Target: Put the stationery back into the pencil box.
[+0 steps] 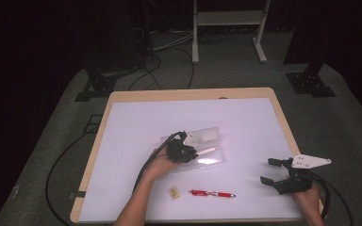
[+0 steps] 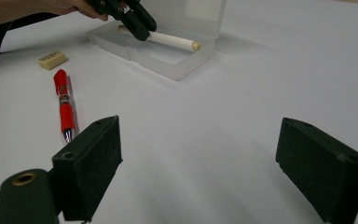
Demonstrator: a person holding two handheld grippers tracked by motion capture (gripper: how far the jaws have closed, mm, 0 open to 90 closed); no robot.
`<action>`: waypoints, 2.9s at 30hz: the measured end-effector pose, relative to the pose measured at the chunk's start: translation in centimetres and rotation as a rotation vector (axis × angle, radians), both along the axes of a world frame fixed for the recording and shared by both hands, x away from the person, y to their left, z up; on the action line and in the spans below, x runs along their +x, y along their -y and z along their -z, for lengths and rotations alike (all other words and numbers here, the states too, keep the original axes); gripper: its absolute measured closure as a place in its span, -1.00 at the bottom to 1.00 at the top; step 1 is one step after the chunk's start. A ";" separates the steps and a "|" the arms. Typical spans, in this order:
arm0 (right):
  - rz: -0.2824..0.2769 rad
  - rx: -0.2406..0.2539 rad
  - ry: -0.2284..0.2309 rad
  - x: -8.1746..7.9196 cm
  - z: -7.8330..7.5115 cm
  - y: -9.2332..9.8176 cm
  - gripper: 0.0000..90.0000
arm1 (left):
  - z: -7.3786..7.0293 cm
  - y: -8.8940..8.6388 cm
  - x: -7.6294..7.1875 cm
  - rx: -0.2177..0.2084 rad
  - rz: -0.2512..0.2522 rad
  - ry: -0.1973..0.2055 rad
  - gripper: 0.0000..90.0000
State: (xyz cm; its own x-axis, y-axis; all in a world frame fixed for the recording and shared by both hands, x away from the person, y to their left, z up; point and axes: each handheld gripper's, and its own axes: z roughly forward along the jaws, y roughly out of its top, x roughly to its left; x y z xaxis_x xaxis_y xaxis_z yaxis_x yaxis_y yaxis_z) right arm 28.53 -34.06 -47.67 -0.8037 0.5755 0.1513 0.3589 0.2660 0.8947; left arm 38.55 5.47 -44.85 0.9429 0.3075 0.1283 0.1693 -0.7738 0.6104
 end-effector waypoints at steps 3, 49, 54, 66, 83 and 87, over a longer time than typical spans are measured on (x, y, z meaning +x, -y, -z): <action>0.000 0.000 0.000 0.0 0.0 0.0 -0.70 | 0.1 0.1 0.0 0.000 0.000 -0.001 0.75; 0.000 -0.001 0.000 0.0 0.0 0.0 -0.70 | -2.4 0.2 -3.0 -0.075 0.077 0.008 0.48; 0.000 0.000 0.001 0.0 0.0 0.0 -0.70 | -2.4 0.1 -3.5 -0.082 0.082 -0.001 0.43; 0.001 0.000 0.001 0.0 0.0 0.0 -0.70 | -2.5 -0.1 -4.4 -0.108 0.082 -0.028 0.33; 0.001 0.000 0.002 0.0 0.0 0.0 -0.70 | -2.3 0.1 -5.7 -0.110 0.085 -0.048 0.20; 0.001 0.000 0.002 0.0 0.0 0.0 -0.70 | -2.3 0.3 -6.0 -0.109 0.098 -0.050 0.18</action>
State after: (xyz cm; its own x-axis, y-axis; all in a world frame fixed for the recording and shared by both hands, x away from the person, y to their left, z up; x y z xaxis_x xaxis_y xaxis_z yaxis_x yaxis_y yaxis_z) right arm 28.51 -34.07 -47.66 -0.8034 0.5764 0.1492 0.3571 0.2660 0.8954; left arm 32.51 5.19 -42.51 0.9734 0.2232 0.0515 0.1284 -0.7179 0.6842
